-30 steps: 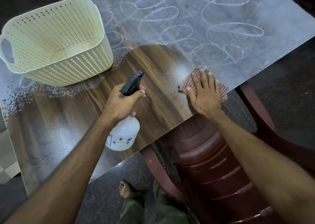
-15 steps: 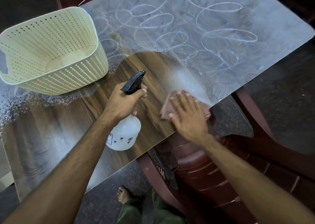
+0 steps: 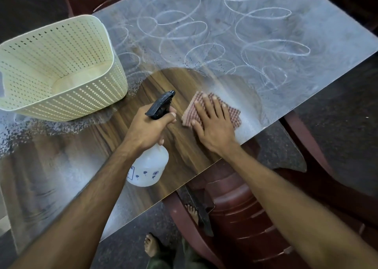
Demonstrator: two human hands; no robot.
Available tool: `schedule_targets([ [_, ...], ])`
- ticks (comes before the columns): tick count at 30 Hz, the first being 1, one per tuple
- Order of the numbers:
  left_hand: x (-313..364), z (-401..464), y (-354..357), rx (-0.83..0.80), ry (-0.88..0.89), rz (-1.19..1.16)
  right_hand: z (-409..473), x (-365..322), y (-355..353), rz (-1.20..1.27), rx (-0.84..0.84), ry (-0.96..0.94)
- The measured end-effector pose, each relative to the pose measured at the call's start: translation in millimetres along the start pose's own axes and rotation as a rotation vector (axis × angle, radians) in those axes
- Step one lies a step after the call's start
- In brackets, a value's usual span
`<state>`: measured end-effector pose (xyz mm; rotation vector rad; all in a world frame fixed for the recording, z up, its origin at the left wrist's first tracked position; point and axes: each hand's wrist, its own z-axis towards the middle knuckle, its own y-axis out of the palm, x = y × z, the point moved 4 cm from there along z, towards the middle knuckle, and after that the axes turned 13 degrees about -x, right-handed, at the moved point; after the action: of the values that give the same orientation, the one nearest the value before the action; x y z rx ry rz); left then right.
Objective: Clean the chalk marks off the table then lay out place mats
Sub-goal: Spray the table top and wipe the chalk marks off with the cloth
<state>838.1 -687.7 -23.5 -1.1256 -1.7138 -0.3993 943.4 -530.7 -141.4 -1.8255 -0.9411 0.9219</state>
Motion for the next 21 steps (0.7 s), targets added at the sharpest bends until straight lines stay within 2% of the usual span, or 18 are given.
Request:
schedule_targets([
  [2, 0.4, 1.5, -1.7, 0.003, -0.008, -0.005, -19.5, 14.1, 7.1, 0.014, -0.026, -0.001],
  [4, -1.0, 2.5, -4.3, 0.003, -0.009, -0.014, -19.0, 44.4, 1.4, 0.018, -0.001, 0.088],
  [7, -3.9, 3.6, -8.0, 0.0, -0.005, -0.017, 16.6, 87.3, -22.2, 0.063, 0.061, 0.26],
  [10, -8.3, 5.7, -11.5, 0.0, 0.0, -0.016, 68.8, 86.6, -41.9, 0.111, 0.06, 0.298],
  [15, -10.7, 12.4, -19.5, 0.016, -0.001, -0.01, 99.4, 13.1, -34.5, 0.025, 0.023, 0.137],
  [19, -5.6, 21.5, -22.1, 0.007, -0.002, -0.024, 42.4, -21.3, -5.7, -0.002, 0.016, -0.074],
  [21, -4.8, 25.3, -25.6, 0.005, -0.01, -0.031, 20.6, -8.7, 3.4, 0.001, -0.017, -0.073],
])
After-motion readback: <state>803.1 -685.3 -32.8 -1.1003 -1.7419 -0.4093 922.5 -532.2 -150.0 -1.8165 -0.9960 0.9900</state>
